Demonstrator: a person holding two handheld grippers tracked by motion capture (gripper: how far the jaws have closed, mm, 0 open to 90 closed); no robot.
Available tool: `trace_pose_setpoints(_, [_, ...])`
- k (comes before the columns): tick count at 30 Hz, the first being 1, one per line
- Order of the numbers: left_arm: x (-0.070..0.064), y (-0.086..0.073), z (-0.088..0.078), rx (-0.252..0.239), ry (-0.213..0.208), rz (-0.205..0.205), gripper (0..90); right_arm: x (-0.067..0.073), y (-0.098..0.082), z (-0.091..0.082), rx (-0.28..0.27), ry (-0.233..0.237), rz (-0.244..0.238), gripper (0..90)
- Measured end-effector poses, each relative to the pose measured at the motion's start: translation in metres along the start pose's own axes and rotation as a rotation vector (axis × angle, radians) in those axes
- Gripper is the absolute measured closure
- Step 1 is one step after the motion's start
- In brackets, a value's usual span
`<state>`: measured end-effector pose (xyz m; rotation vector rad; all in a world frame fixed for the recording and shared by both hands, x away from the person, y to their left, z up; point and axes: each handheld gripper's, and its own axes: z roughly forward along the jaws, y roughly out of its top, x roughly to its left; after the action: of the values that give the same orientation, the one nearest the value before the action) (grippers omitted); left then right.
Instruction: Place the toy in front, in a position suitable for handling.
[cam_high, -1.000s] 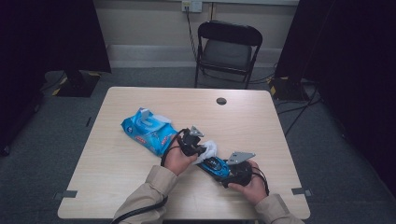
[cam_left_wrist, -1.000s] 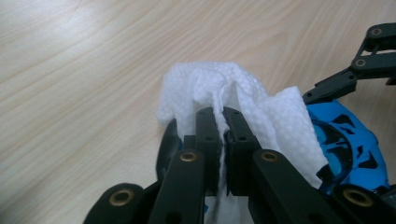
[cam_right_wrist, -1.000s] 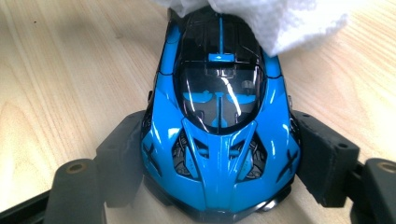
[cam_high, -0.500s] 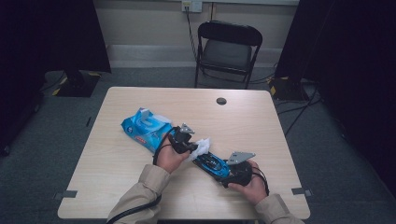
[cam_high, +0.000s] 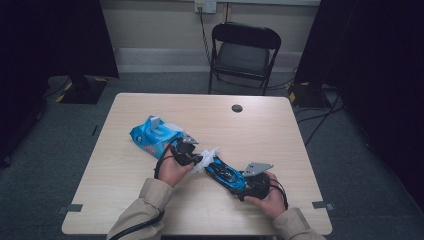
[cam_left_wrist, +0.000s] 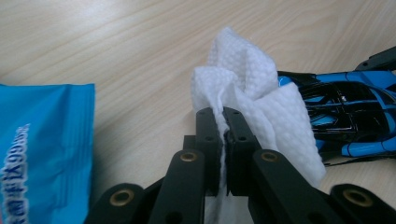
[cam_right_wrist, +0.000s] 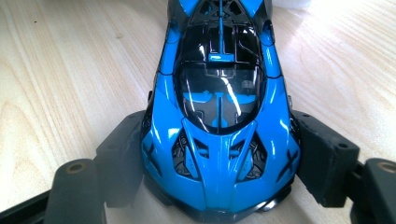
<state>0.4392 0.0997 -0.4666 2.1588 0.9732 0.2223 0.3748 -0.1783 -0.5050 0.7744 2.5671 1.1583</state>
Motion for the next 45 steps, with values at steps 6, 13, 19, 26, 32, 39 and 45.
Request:
trace_pose_setpoints(6, [0.0,0.002,-0.017,-0.025,-0.006,-0.002,86.3,0.0,0.0,0.0,0.0,0.0,0.0,25.6])
trace_pose_setpoints(13, [-0.02,0.01,-0.03,-0.076,-0.052,0.039,86.4,0.0,0.0,0.0,0.001,0.0,0.0,25.6])
trace_pose_setpoints(19, [-0.046,0.018,-0.027,-0.09,-0.108,0.092,86.4,0.0,0.0,0.0,0.0,0.0,0.0,25.6])
trace_pose_setpoints(26, [-0.076,0.021,-0.006,-0.081,-0.185,0.128,86.4,0.0,0.0,0.0,0.0,0.0,0.0,25.6])
trace_pose_setpoints(32, [-0.1,0.017,0.022,-0.038,-0.237,0.16,86.4,0.0,0.0,0.0,0.0,0.0,-0.001,25.6])
trace_pose_setpoints(39, [-0.113,0.011,0.039,0.01,-0.26,0.186,86.2,0.0,0.0,0.0,0.0,0.0,-0.002,25.6])
trace_pose_setpoints(45, [-0.109,0.008,0.041,0.005,-0.269,0.168,86.2,0.0,0.0,0.0,0.001,0.0,-0.002,25.6])
